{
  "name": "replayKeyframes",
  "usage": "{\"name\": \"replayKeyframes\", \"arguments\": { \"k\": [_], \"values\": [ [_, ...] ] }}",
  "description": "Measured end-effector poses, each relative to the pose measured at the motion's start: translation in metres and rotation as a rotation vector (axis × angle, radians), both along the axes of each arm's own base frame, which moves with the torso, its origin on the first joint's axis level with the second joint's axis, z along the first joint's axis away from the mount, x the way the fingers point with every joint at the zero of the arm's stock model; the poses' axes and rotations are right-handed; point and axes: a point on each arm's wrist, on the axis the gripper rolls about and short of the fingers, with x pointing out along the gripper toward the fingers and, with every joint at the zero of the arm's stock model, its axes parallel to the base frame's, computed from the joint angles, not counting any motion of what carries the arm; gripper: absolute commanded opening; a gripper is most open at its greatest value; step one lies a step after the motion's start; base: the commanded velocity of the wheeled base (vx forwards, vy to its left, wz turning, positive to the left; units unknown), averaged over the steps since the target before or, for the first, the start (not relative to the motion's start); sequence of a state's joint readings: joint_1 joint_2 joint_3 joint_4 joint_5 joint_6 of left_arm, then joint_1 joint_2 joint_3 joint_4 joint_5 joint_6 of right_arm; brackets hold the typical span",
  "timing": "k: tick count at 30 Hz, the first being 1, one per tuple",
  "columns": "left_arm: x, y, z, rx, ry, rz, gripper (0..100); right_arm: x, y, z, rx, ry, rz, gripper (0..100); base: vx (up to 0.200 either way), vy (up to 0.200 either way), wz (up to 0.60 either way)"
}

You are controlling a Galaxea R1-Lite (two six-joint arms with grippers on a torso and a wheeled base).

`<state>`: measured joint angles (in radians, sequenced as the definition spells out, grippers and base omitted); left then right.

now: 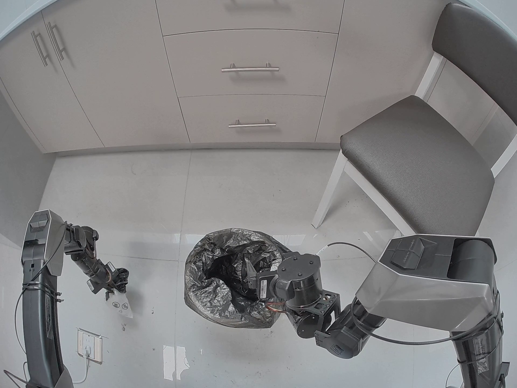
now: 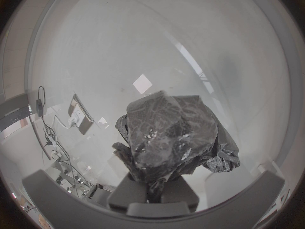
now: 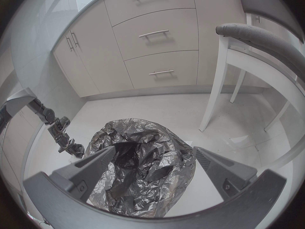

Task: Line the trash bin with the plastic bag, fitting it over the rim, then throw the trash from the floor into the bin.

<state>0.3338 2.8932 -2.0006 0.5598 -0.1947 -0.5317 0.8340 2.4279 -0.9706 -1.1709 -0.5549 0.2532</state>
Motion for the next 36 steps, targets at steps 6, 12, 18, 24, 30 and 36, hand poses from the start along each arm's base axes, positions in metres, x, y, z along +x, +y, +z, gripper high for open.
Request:
{"name": "replayKeyframes", "arguments": {
  "k": [6,12,18,24,30,36],
  "values": [
    [0.012,-0.027,0.024,-0.008,-0.027,-0.022,0,0.001,0.000,-0.002,-0.003,0.003,-0.002,100,0.000,0.000,0.00],
    [0.020,-0.065,0.049,-0.021,-0.029,-0.028,0,0.002,-0.001,-0.003,-0.004,0.004,-0.003,100,0.000,0.000,0.00],
    [0.024,-0.098,0.084,-0.029,-0.040,-0.046,0,0.000,0.000,-0.003,-0.004,0.003,0.000,100,0.000,0.000,0.00],
    [0.022,-0.112,0.127,-0.039,-0.095,-0.071,0,-0.002,0.000,0.003,0.009,-0.009,0.003,100,0.000,0.000,0.00],
    [0.015,-0.115,0.174,-0.069,-0.166,-0.083,0,-0.007,-0.002,0.013,0.024,-0.017,0.020,100,0.000,0.000,0.00],
    [0.005,-0.117,0.208,-0.073,-0.196,-0.089,0,-0.024,-0.010,0.025,0.060,-0.009,0.159,100,0.000,0.000,0.00]
  ]
}}
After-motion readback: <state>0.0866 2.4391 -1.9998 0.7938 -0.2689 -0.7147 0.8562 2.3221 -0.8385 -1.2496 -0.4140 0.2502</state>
